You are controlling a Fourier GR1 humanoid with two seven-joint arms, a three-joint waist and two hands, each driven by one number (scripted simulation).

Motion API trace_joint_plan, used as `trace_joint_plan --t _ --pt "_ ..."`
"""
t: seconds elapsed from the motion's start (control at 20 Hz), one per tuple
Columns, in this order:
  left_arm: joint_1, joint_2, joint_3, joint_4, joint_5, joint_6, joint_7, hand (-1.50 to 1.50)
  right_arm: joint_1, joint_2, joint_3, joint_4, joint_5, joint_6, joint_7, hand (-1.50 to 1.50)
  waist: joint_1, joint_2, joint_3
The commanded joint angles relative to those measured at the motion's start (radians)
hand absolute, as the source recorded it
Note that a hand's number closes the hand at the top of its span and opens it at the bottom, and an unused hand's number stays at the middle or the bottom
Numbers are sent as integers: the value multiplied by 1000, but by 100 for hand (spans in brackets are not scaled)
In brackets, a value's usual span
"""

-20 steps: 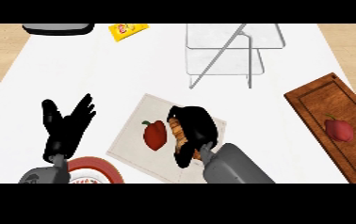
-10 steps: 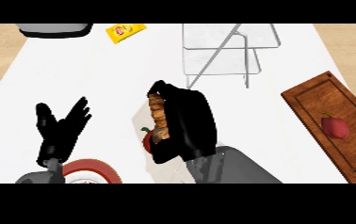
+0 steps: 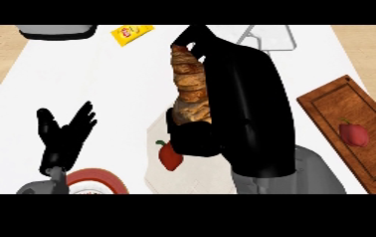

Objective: Pick the croissant from the placemat and place it in the tiered shelf

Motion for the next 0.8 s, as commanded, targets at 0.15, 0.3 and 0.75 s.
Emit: trace_joint_plan --t 0.15,0.3,0.75 --pt "-39 2 2 35 -6 -15 -2 0 -227 -11 -249 95 -50 122 92 150 6 4 0" --pt "-46 9 21 47 0 -16 -13 0 -274 -76 -357 150 -80 124 25 150 6 6 0" --pt "-5 -19 -11 4 -30 -2 -9 0 -444 -207 -512 489 -150 136 -170 150 19 7 0"
